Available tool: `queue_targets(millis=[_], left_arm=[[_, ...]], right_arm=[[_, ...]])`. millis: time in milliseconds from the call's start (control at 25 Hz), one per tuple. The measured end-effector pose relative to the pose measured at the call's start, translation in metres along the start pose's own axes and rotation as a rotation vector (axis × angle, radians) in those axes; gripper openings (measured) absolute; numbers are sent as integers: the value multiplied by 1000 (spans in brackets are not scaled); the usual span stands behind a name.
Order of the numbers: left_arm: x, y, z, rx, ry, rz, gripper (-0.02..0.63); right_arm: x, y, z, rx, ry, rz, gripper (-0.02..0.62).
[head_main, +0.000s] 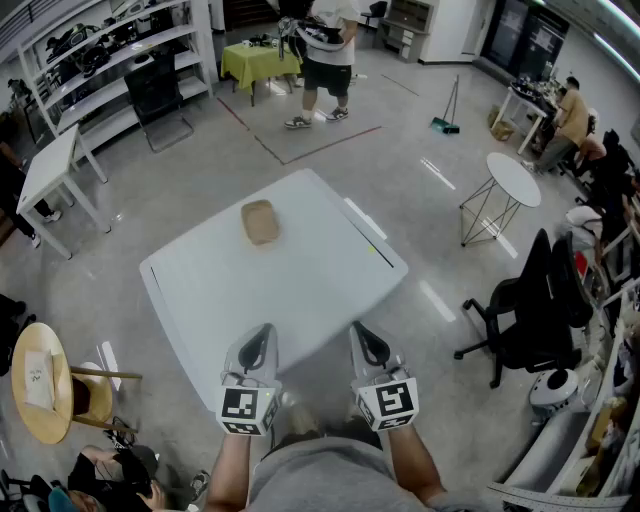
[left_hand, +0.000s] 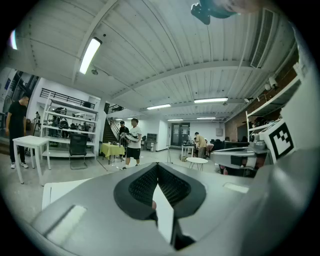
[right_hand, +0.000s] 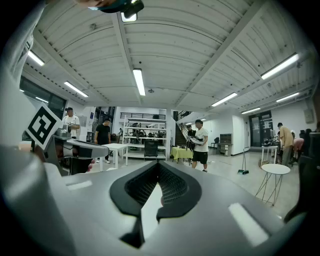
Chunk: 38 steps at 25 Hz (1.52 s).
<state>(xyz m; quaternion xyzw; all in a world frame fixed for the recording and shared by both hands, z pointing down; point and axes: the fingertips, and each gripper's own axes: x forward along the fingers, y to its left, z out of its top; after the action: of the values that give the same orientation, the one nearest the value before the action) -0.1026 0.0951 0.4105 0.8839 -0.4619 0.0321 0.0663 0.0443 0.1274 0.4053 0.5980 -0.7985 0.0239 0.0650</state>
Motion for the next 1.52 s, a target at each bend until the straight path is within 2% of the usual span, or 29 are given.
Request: queue_targets(millis=[440, 960, 1240, 1520], left_arm=[[0, 5, 8, 8, -12, -13, 11], [16, 9, 5, -3, -9, -4, 11], [49, 17, 8, 6, -2, 26, 11], [105, 36, 14, -4, -1, 80, 11]], right_arm=[[4, 5, 6, 5, -2, -7, 5], [12, -10, 4, -2, 1, -23, 5], [46, -34, 4, 8, -2, 10, 5], [105, -64, 8, -9, 15, 89, 5]])
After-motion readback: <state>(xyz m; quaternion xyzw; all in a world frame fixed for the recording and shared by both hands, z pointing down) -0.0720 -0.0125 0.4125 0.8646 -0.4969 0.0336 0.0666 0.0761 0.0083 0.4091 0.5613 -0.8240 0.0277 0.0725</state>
